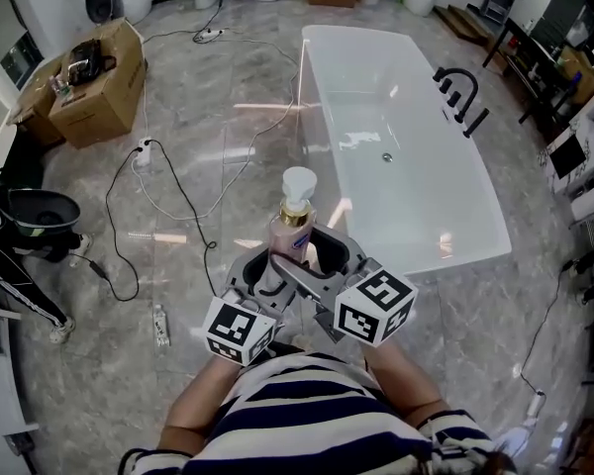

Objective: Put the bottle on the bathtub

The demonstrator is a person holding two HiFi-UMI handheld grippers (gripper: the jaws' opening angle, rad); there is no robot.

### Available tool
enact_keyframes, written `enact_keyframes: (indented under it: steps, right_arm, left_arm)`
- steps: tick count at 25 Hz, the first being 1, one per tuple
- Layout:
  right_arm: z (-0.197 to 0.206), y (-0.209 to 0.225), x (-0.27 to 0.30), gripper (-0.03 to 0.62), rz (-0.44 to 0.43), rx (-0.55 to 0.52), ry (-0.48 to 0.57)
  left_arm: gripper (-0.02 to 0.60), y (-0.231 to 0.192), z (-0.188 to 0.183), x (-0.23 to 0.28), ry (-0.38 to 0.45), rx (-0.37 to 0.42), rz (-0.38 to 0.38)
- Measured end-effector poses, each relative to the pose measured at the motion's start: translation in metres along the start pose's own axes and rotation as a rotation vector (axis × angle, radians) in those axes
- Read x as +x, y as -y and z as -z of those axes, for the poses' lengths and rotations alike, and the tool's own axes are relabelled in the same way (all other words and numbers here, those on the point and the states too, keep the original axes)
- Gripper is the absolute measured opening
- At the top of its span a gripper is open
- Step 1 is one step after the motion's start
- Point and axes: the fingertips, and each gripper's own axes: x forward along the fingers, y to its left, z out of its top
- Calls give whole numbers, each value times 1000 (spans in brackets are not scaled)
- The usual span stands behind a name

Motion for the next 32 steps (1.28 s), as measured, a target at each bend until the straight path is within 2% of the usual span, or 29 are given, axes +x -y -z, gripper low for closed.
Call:
enact_keyframes:
  steps: [11, 18, 23, 32]
  right_arm:
    - [-1, 25, -4, 299, -35, 21, -11]
    - [-6, 38, 10, 295, -33, 38, -14]
    - [-10, 52, 33, 293, -15, 40, -20]
    - [-35, 73, 98, 293, 20, 30, -7]
  left_arm:
    - [242, 1, 5, 23, -13, -45, -40]
    - [242, -17, 2, 32, -15, -52, -53]
    - [242, -42, 1, 43, -11, -61, -46]
    - [242, -112, -18, 61, 2, -43, -10]
